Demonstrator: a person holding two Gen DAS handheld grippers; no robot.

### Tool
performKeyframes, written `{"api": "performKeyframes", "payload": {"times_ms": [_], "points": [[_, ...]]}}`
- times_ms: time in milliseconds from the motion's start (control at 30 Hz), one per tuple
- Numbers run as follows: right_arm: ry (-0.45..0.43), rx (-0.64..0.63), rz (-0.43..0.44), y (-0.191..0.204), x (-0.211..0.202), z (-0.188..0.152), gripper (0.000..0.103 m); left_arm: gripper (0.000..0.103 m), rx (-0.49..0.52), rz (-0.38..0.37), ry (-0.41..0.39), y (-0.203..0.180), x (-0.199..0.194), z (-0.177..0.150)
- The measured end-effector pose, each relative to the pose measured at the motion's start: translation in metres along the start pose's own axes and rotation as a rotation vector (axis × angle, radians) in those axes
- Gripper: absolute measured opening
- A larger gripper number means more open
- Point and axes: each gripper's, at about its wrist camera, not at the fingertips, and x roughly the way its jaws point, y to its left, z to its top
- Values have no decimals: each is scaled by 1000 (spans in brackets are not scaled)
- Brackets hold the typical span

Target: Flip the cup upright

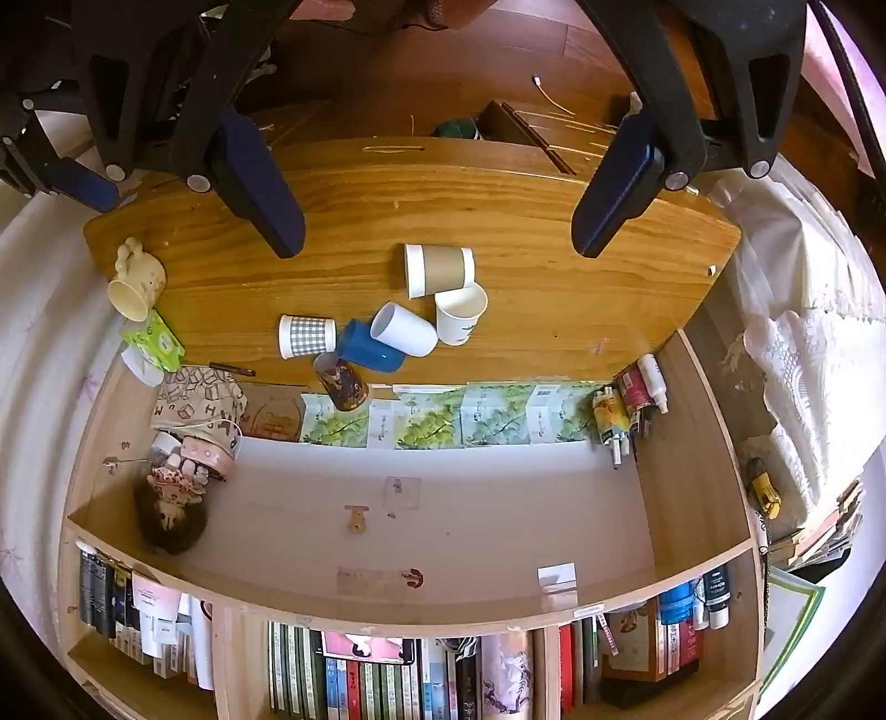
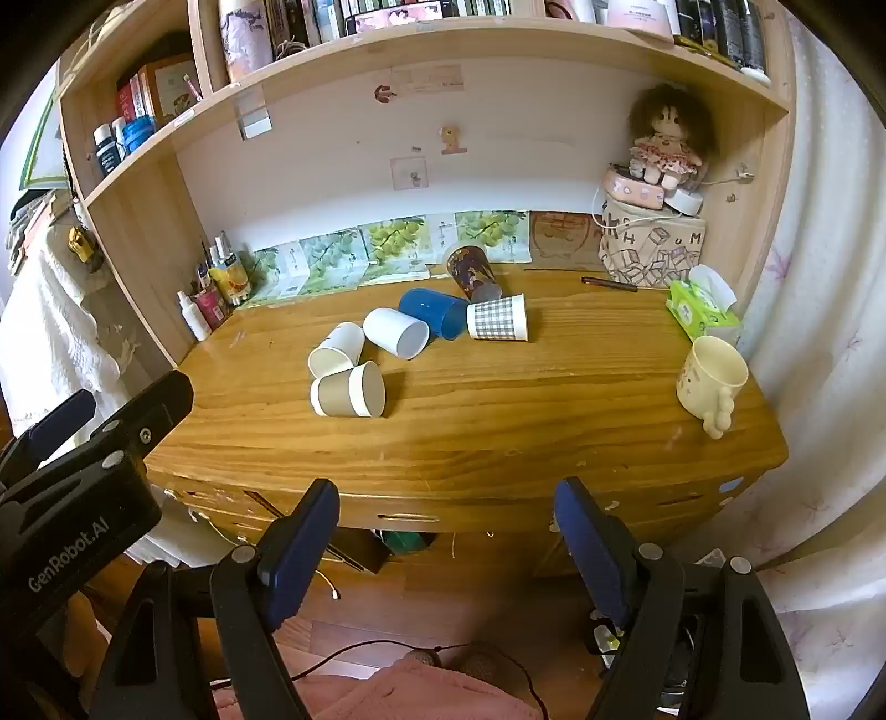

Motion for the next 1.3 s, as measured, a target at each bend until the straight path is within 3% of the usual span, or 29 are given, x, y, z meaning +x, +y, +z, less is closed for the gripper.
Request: {"api": "performKeyframes", "payload": {"times_ms": [867, 1300], "points": [[59, -5, 43, 2, 14, 7, 81, 98, -5, -18, 118, 0, 20, 5], [148, 72, 142, -10, 36, 16, 81, 98, -34, 19, 165, 12, 31, 12]]}}
